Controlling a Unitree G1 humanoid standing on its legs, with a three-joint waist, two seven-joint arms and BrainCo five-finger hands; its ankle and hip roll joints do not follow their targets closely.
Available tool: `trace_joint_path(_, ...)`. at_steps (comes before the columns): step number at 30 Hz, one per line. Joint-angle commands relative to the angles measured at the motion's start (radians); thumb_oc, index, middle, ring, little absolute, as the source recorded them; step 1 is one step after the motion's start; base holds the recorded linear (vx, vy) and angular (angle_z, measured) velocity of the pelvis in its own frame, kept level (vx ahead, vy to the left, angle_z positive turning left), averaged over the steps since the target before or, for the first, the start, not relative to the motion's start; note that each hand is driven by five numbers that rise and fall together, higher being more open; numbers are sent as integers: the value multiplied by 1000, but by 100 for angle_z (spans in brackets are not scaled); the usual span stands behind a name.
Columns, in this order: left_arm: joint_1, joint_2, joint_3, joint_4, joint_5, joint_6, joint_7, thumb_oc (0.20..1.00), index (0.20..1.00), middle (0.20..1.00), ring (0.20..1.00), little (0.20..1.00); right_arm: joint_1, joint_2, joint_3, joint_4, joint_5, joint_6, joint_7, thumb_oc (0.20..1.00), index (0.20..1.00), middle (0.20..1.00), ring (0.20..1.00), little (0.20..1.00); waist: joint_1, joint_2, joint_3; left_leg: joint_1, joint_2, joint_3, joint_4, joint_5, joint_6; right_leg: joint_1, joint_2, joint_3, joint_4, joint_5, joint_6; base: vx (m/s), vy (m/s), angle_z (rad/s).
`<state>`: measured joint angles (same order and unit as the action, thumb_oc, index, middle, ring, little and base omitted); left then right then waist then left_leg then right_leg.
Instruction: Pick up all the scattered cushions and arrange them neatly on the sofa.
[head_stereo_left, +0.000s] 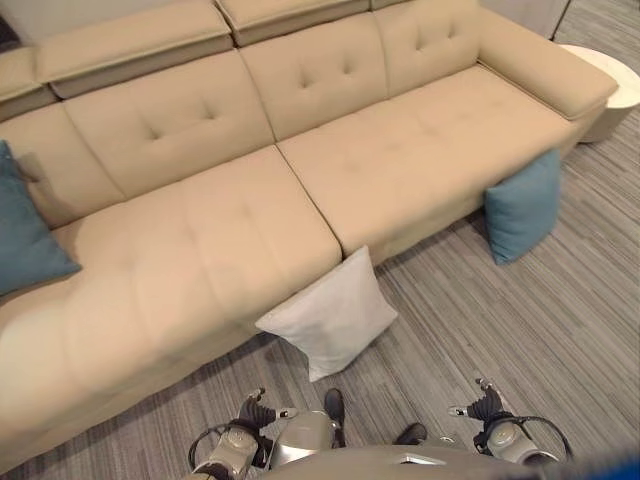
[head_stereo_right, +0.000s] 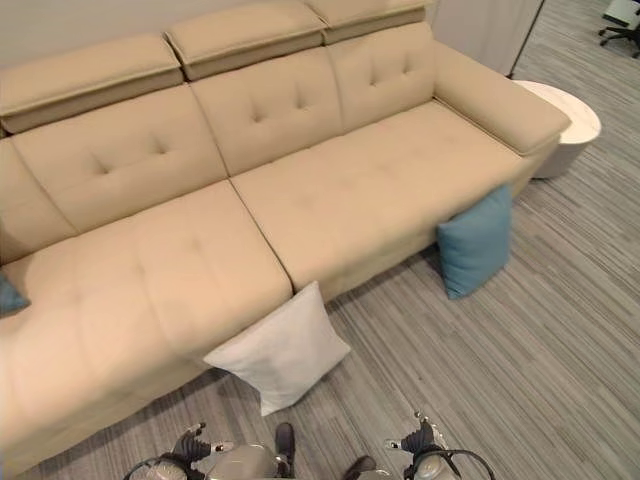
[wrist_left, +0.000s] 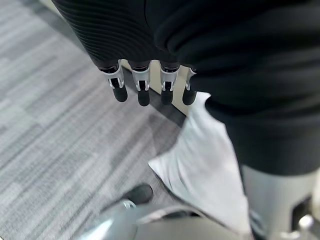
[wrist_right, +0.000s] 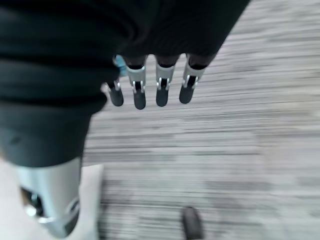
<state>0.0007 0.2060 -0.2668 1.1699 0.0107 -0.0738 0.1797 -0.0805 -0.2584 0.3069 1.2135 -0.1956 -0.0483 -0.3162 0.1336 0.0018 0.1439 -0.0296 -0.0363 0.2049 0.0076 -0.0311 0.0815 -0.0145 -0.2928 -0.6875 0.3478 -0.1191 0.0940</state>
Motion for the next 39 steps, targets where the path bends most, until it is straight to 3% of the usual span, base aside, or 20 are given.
trace_joint_path(1, -56, -7, -4, -5, -21, -28, 7, 1000, 1000, 1000, 1000, 1000, -25, -50, 17, -23, -33, -9, 1, 1000, 1000, 1000, 1000, 1000, 27, -2, 42, -23, 0, -103, 84, -55, -38, -16, 43, 153, -23, 78, 53, 24, 78, 84)
trace_joint_path(2, -55, -7, -4, -1, -26, -33, 9, 1000, 1000, 1000, 1000, 1000, -27, -49, 17, -20, -31, -12, 1, 1000, 1000, 1000, 1000, 1000, 20, 1, 41, -15, -8, -132, 75, -54, -37, -35, 64, 218, -23, 73, 49, 69, 6, 98)
trace_joint_path(3, -57, 11, 1, -2, -32, -39, 8, 1000, 1000, 1000, 1000, 1000, -12, -84, -4, 10, -1, -25, 20, 1000, 1000, 1000, 1000, 1000, 6, -7, 40, -3, -20, -184, 67, -48, -41, -61, 105, 328, -60, 62, 40, 146, -55, 115)
trace_joint_path(5, -76, 23, 2, 5, -39, -38, 18, 1000, 1000, 1000, 1000, 1000, -19, -79, 18, -28, -12, -13, 10, 1000, 1000, 1000, 1000, 1000, -21, -10, 48, 4, -25, -229, 60, -46, -47, -89, 123, 414, -122, 79, 37, 145, -85, 125)
trace_joint_path(7, -79, 29, -15, 10, -29, -45, 14, 1000, 1000, 1000, 1000, 1000, -28, -75, 6, -25, 20, -45, 7, 1000, 1000, 1000, 1000, 1000, -38, -10, 43, 8, -41, -294, 55, -42, -49, -112, 143, 490, -176, 101, 43, 152, -61, 92)
trace_joint_path(8, -65, 27, 6, 31, -41, -51, -4, 1000, 1000, 1000, 1000, 1000, -2, -71, -25, -69, 167, -68, 159, 1000, 1000, 1000, 1000, 1000, -64, -7, 47, 16, -48, -317, 49, -39, -51, -133, 163, 554, -185, 113, 52, 182, -30, 73)
trace_joint_path(9, -61, 29, -11, 20, -39, -52, 3, 1000, 1000, 1000, 1000, 1000, -27, -66, -8, -109, 143, -102, 54, 1000, 1000, 1000, 1000, 1000, -61, -4, 46, 24, -58, -349, 51, -43, -55, -130, 171, 575, -206, 117, 51, 120, -3, 94)
trace_joint_path(12, -74, 6, -10, 37, -35, -46, 5, 1000, 1000, 1000, 1000, 1000, -15, -59, 4, -101, 57, -55, 22, 1000, 1000, 1000, 1000, 1000, -76, -14, 37, 26, -64, -381, 38, -44, -71, -88, 175, 571, -260, 118, 50, 99, -94, 84)
trace_joint_path(13, -80, 14, 1, 46, -25, -47, 12, 1000, 1000, 1000, 1000, 1000, -1, -78, -10, -110, 84, -111, 87, 1000, 1000, 1000, 1000, 1000, -83, -21, 31, 25, -59, -384, 26, -35, -74, -84, 183, 573, -260, 115, 45, 127, -211, 74)
trace_joint_path(14, -84, 24, 0, 45, -22, -41, 5, 1000, 1000, 1000, 1000, 1000, -16, -114, -10, -75, 16, -60, 35, 1000, 1000, 1000, 1000, 1000, -81, -29, 24, 24, -55, -399, 28, -35, -83, -69, 182, 557, -274, 113, 42, 146, -316, 95)
trace_joint_path(15, -83, 31, 3, 53, -28, -46, 6, 1000, 1000, 1000, 1000, 1000, -18, -125, -22, -53, 27, -56, 29, 1000, 1000, 1000, 1000, 1000, -77, -37, 9, 19, -39, -414, 11, -22, -104, -30, 187, 511, -319, 111, 32, 141, -321, 112)
trace_joint_path(21, -84, 15, -3, 57, -41, -44, 8, 1000, 1000, 1000, 1000, 1000, -13, -104, 6, -30, 28, -47, 30, 1000, 1000, 1000, 1000, 1000, -75, -50, 11, -1, -6, -411, 20, -9, -141, 30, 202, 441, -376, 94, 8, 46, -202, 62)
trace_joint_path(22, -89, 9, -10, 46, -45, -43, 7, 1000, 1000, 1000, 1000, 1000, -15, -105, 7, -30, 33, -43, 29, 1000, 1000, 1000, 1000, 1000, -79, -52, 26, -36, -3, -362, 59, -7, -146, 40, 193, 417, -390, 93, 4, -44, -65, 65)
trace_joint_path(23, -89, 9, -10, 46, -45, -43, 7, 1000, 1000, 1000, 1000, 1000, -15, -105, 7, -30, 33, -44, 29, 1000, 1000, 1000, 1000, 1000, -80, -52, 25, -38, -4, -362, 63, -9, -146, 39, 193, 416, -390, 93, 5, -67, -49, 70)
trace_joint_path(27, -85, -2, -20, 21, -40, -41, 2, 1000, 1000, 1000, 1000, 1000, -9, -109, 0, -16, 42, -30, 30, 1000, 1000, 1000, 1000, 1000, -99, -43, 36, -72, 39, -135, 81, -3, -132, 55, 186, 360, -419, 98, 4, -40, 3, 62)
trace_joint_path(35, -63, 21, 18, 36, -50, -44, 13, 1000, 1000, 1000, 1000, 1000, -25, -88, 7, -7, 42, -30, 20, 1000, 1000, 1000, 1000, 1000, -88, -48, 23, -32, 33, -127, -22, 9, -114, 29, 185, 367, -417, 106, 18, 37, 52, 14)
trace_joint_path(36, -87, 38, 35, 2, -91, -58, 35, 1000, 1000, 1000, 1000, 1000, -58, -91, 1, -32, 70, -35, 5, 1000, 1000, 1000, 1000, 1000, -80, -53, 65, -79, 33, -131, -7, 12, -111, -31, 175, 367, -381, 109, 18, -137, 10, 4)
trace_joint_path(39, -125, 59, 47, -52, -155, -83, 60, 1000, 1000, 1000, 1000, 1000, -98, -100, -8, -62, 104, -39, -10, 1000, 1000, 1000, 1000, 1000, -67, -54, 113, -162, 32, -134, 23, 22, -111, -118, 159, 363, -332, 114, 14, -245, 6, 9)
